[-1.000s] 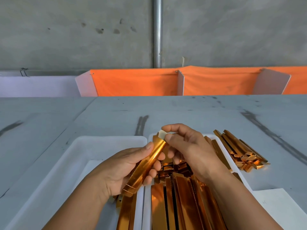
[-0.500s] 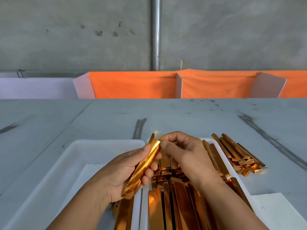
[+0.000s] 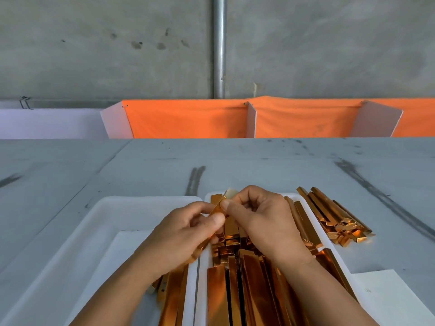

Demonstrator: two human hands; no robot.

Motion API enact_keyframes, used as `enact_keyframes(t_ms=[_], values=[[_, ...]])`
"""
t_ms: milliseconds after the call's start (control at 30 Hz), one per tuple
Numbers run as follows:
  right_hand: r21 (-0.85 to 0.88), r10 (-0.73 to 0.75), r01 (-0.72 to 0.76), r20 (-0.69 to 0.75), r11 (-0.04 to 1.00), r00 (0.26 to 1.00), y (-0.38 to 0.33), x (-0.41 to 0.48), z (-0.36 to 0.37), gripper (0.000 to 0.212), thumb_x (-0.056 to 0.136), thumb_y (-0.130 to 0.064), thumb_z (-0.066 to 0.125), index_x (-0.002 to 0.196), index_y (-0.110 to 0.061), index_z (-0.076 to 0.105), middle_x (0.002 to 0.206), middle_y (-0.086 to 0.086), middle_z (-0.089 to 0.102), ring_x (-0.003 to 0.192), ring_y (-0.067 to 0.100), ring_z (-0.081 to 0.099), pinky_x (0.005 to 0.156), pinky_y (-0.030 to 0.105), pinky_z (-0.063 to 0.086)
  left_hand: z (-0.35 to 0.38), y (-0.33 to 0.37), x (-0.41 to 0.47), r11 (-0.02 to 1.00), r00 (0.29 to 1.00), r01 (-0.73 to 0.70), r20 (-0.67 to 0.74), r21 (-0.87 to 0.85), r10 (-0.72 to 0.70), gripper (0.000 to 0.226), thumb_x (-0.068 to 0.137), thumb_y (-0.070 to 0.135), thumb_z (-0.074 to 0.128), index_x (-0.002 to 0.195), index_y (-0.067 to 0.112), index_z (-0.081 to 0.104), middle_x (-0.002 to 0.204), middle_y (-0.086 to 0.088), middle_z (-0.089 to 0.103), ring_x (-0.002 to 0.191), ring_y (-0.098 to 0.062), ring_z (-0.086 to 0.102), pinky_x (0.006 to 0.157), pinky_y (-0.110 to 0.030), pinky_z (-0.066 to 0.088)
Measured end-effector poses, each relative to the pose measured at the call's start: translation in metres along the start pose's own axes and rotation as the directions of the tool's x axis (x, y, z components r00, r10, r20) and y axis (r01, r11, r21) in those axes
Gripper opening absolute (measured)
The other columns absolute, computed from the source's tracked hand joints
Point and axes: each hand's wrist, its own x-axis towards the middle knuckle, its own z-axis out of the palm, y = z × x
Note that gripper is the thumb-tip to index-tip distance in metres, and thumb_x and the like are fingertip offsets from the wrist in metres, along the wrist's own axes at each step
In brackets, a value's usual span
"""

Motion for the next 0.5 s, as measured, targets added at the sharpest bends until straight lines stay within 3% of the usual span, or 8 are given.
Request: enact_keyframes(t_ms=[67, 167, 333, 500], values=[[-0.030, -0.015, 0.013, -0.064, 0.999, 0.998, 0.001, 0.000, 0.001, 0.015, 0.083, -0.030, 0.077, 0.071, -0.023, 0.072, 0.058, -0.011, 0.065, 0.051, 0.000, 0.056, 0.051, 0.012, 0.045, 0.005, -0.002, -0.002, 0.954, 0.990, -0.086, -0.084, 0.286, 0.114, 0.042, 0.071, 0.071, 0.061, 0.108, 0.053, 0.053, 0.085, 0.016, 0.067, 0.072, 0.000, 0.064, 0.059, -0.016, 0.050], [-0.058, -0.033, 0.027, -0.099, 0.998, 0.995, 0.003, 0.000, 0.003, 0.015, 0.082, -0.034, 0.077, 0.071, -0.024, 0.073, 0.062, -0.012, 0.068, 0.054, 0.000, 0.059, 0.053, 0.012, 0.048, 0.018, -0.006, -0.002, 0.867, 0.980, -0.085, -0.115, 0.492, 0.161, 0.050, 0.074, 0.062, 0.067, 0.113, 0.053, 0.037, 0.074, 0.017, 0.059, 0.068, 0.008, 0.057, 0.050, -0.010, 0.037], [-0.029, -0.054, 0.053, -0.043, 0.998, 0.998, 0.003, -0.001, 0.005, 0.016, 0.088, -0.035, 0.070, 0.075, -0.026, 0.074, 0.055, -0.011, 0.061, 0.046, 0.001, 0.050, 0.048, 0.013, 0.041, 0.022, -0.009, 0.002, 0.808, 0.944, -0.070, -0.223, 0.585, 0.243, 0.042, 0.093, 0.044, 0.056, 0.127, 0.039, 0.033, 0.074, 0.017, 0.051, 0.065, -0.003, 0.057, 0.053, -0.010, 0.035], [-0.017, -0.084, 0.085, 0.063, 0.996, 0.994, 0.003, -0.002, 0.001, 0.023, 0.097, -0.016, 0.056, 0.086, -0.027, 0.073, 0.048, -0.009, 0.051, 0.041, 0.005, 0.040, 0.042, 0.019, 0.036, 0.022, -0.012, 0.004, 0.809, 0.952, -0.066, -0.205, 0.585, 0.226, 0.038, 0.096, 0.035, 0.054, 0.128, 0.035, 0.034, 0.074, 0.012, 0.052, 0.063, -0.007, 0.059, 0.055, -0.013, 0.039]])
